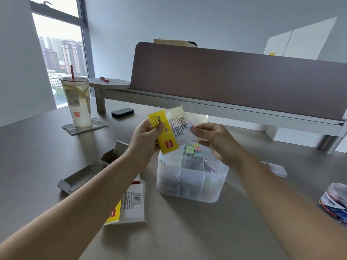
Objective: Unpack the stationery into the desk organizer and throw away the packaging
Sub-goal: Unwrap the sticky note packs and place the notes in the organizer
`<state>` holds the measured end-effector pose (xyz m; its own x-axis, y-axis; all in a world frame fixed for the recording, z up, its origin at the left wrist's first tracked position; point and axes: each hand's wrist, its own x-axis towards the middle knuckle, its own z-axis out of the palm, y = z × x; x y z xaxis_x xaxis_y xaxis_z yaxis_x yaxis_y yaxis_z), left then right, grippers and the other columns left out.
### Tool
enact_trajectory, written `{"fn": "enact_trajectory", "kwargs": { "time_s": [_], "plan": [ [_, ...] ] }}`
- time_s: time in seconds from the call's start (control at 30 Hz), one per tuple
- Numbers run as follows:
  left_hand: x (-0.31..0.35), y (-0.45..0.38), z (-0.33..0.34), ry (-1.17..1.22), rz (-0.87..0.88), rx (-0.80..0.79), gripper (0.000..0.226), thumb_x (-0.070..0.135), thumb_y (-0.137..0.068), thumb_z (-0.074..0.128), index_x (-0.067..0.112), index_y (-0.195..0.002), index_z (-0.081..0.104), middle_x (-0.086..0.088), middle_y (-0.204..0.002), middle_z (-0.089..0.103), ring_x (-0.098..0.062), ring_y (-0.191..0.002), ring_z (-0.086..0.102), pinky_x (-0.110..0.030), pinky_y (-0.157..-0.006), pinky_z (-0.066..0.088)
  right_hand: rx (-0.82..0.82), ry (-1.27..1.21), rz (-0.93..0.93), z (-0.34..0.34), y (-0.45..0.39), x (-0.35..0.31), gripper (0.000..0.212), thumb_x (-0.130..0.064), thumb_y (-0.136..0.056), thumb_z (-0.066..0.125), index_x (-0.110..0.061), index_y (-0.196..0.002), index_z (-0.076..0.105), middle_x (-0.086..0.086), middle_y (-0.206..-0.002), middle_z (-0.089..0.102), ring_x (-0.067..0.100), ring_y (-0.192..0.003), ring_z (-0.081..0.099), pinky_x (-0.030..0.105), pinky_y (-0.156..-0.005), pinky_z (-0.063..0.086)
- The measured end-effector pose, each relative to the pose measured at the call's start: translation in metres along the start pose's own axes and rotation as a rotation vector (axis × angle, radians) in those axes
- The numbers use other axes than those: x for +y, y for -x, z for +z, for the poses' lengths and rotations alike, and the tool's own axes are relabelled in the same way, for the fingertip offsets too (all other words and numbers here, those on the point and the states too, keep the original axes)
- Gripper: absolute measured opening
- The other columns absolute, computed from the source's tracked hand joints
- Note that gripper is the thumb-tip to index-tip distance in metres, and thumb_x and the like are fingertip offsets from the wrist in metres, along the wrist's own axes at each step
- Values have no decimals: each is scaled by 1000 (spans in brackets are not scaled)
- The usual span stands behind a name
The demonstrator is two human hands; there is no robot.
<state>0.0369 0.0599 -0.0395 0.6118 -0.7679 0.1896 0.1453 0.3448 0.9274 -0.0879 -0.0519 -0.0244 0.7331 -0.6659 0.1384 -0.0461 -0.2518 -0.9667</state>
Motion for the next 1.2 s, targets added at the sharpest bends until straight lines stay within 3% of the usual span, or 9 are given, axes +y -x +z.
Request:
{"fn": "enact_trajectory", "kwargs": {
  "time_s": [0.2,0.37,0.53,0.73,1.07,1.13,1.2],
  "plan": [
    [0,0,-2,-36,8,-16,17,10,-92,40,11,-107,48,-1,-97,60,-18,-85,60,-36,-74,53,-20,-100,56,1,-4,2,10,-18,-80,60,-12,-73,59,7,-89,64,27,-95,52,35,-87,38],
    [3,1,-5,-59,21,-1,16,9,-92,40,9,-107,47,-4,-99,59,-20,-88,59,-35,-73,52,-20,-198,60,-1,-3,0,11,-14,-82,57,-11,-71,57,6,-84,63,21,-82,56,30,-81,42],
    [5,-1,-14,-62,-3,58,18,9,-92,40,9,-108,47,-11,-112,55,-30,-103,54,-43,-80,49,42,-138,-18,-9,0,-4,15,-15,-87,52,-12,-73,57,3,-78,65,13,-70,61,26,-76,49],
    [5,1,-22,-40,-34,180,23,11,-93,40,11,-115,47,-8,-111,54,-21,-89,57,-40,-73,51,241,-117,-105,-14,1,-4,22,-13,-93,43,-13,-73,53,3,-75,61,14,-67,59,20,-65,55],
    [8,6,-24,-3,-76,219,27,11,-93,39,9,-119,45,-9,-112,53,-24,-95,55,-42,-75,49,9,361,-77,-21,7,-4,25,-10,-93,42,-14,-69,49,1,-70,54,12,-65,55,11,-56,51],
    [8,4,-23,-18,-78,224,27,12,-93,40,9,-119,46,-9,-113,54,-24,-95,56,-42,-75,50,0,470,-78,-20,3,-1,27,-11,-93,41,-16,-68,49,-1,-70,56,16,-70,56,18,-64,52],
    [7,2,-22,-35,-87,226,31,12,-93,39,7,-123,44,-9,-113,53,-25,-99,54,-44,-80,50,20,543,-88,-20,-2,0,27,-12,-93,42,-19,-68,49,-2,-70,56,19,-75,57,34,-78,52]
  ]
}}
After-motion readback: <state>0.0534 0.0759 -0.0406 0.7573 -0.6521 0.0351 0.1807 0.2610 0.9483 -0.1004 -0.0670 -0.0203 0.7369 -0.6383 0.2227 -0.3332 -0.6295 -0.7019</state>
